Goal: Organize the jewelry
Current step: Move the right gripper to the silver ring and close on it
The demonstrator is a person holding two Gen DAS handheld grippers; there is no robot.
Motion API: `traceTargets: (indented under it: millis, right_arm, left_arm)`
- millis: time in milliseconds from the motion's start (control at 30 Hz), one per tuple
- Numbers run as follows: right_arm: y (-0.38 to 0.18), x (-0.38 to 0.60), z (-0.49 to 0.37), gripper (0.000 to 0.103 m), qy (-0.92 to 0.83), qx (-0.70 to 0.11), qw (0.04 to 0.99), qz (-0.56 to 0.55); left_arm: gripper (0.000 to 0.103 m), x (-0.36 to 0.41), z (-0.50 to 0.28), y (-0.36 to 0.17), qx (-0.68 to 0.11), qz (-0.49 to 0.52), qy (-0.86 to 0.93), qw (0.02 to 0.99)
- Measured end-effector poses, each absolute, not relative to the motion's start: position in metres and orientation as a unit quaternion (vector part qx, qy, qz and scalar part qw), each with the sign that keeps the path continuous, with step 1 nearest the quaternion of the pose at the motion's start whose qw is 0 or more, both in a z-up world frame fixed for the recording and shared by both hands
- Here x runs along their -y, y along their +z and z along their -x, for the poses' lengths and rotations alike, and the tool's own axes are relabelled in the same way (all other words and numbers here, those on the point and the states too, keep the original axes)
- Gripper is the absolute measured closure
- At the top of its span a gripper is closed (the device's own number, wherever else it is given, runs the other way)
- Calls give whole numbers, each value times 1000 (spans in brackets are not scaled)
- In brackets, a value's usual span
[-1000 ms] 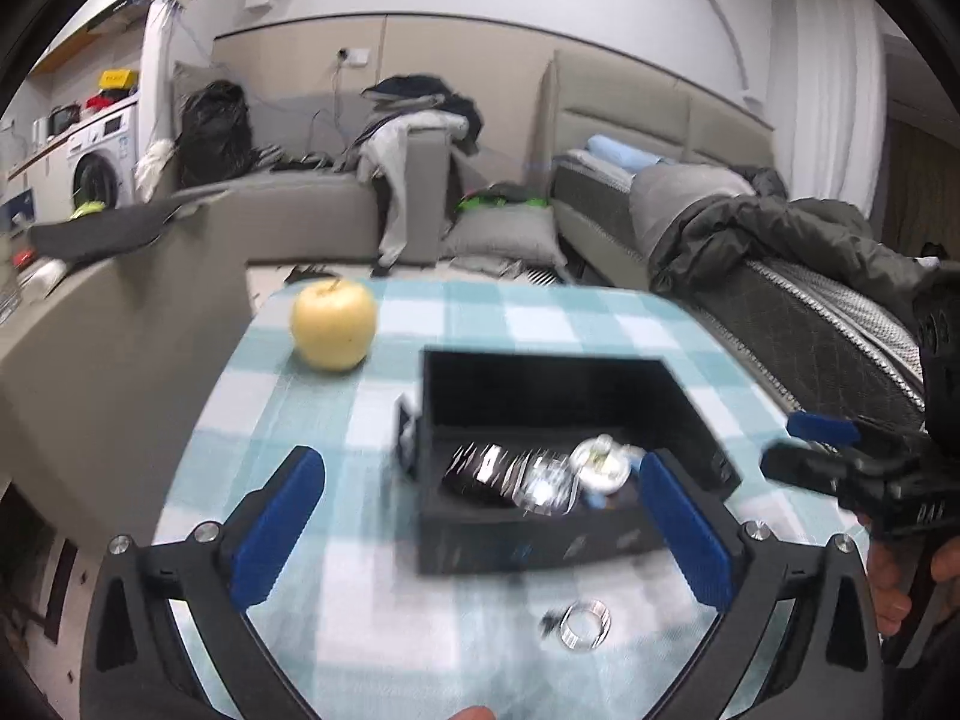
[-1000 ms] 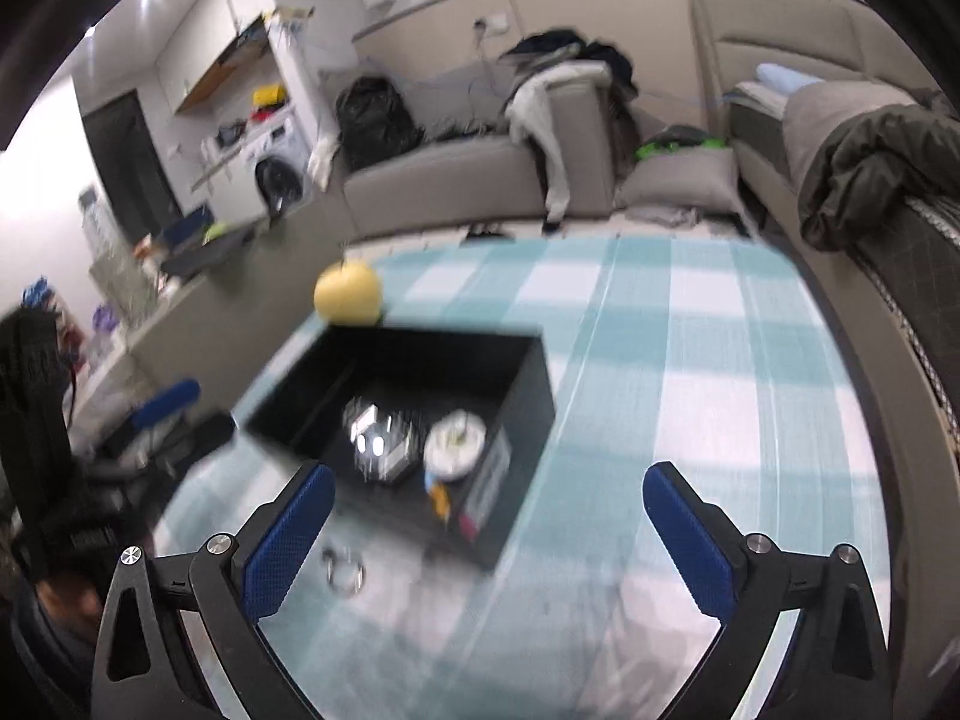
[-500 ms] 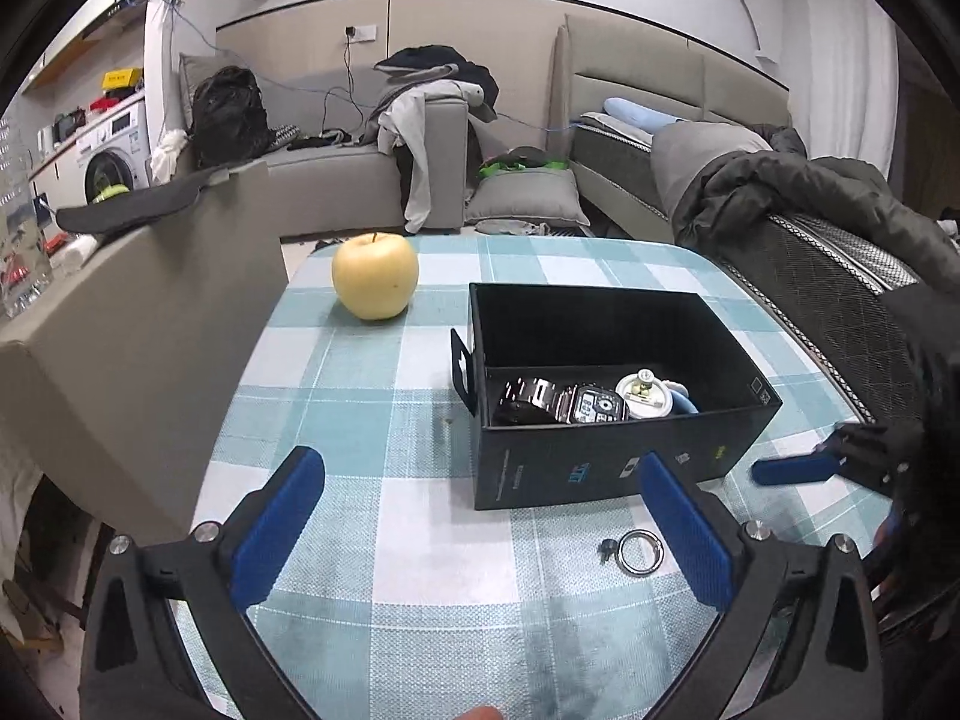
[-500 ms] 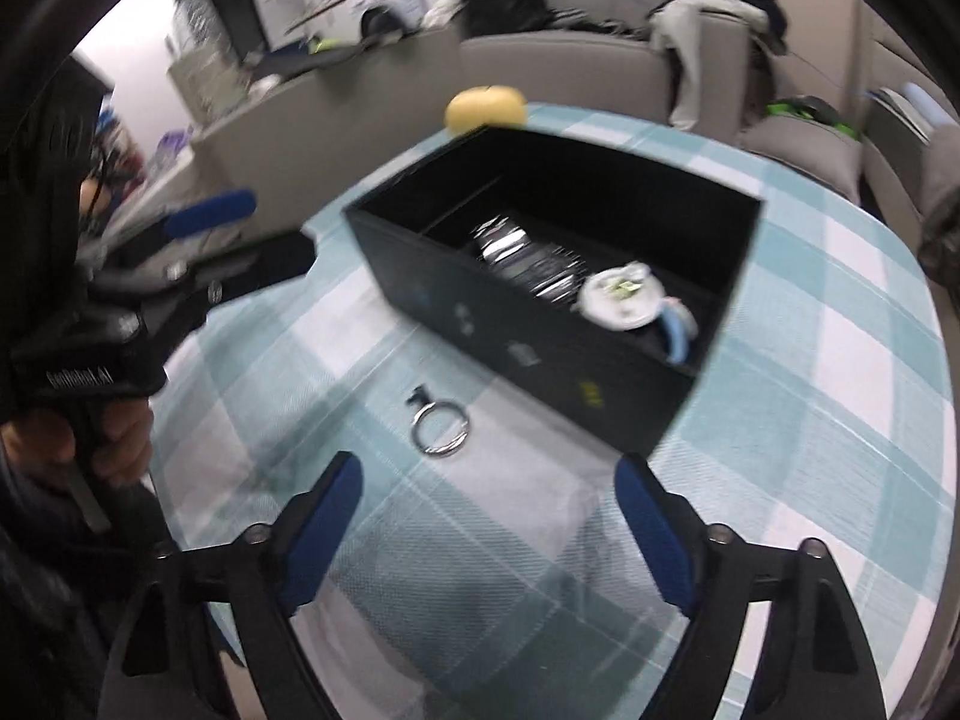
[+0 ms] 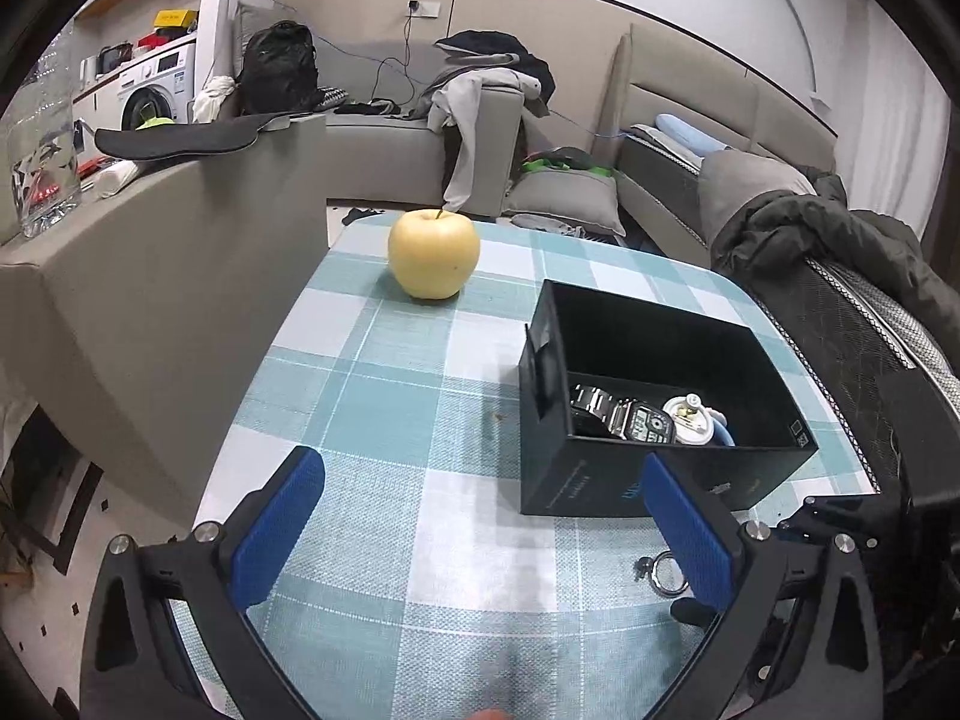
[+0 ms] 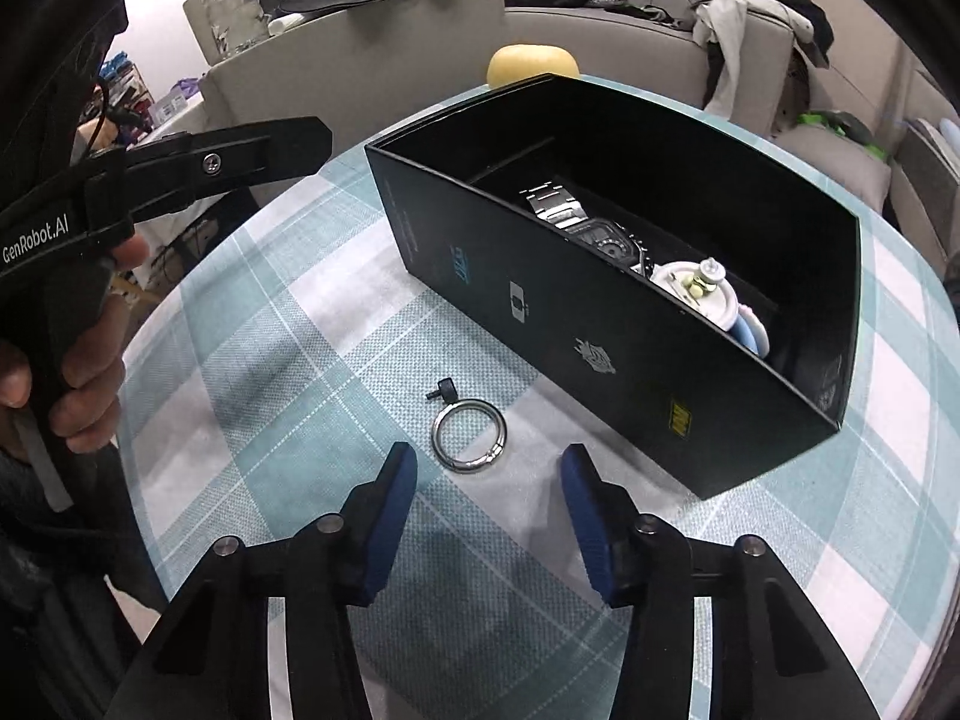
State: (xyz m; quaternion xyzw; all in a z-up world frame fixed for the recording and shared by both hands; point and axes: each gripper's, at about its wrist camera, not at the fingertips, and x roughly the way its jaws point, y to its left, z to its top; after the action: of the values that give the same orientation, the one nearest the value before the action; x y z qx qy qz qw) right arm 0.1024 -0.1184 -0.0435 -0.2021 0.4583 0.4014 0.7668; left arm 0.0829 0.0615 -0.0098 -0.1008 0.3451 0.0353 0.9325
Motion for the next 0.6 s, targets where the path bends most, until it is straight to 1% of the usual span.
traceTargets:
  millis: [33,233,533,600]
  right_arm:
    - [-44,117,-101,59,398,-454,769,210]
    - [-47,105,-94,60,389,-436,775,241]
    - [-45,104,-94,62,393,-432,777,234]
    - [-47,102,-94,65,394,-429,778,235]
  left_arm:
    - [1,-62,-83,-10,-345,100,35,932]
    - [1,-60,-82,-12,-350,91,32,932]
    - [1,-63,-85,-12,-351,97,34,931]
    - [1,-63,-85,-12,-351,96,34,931]
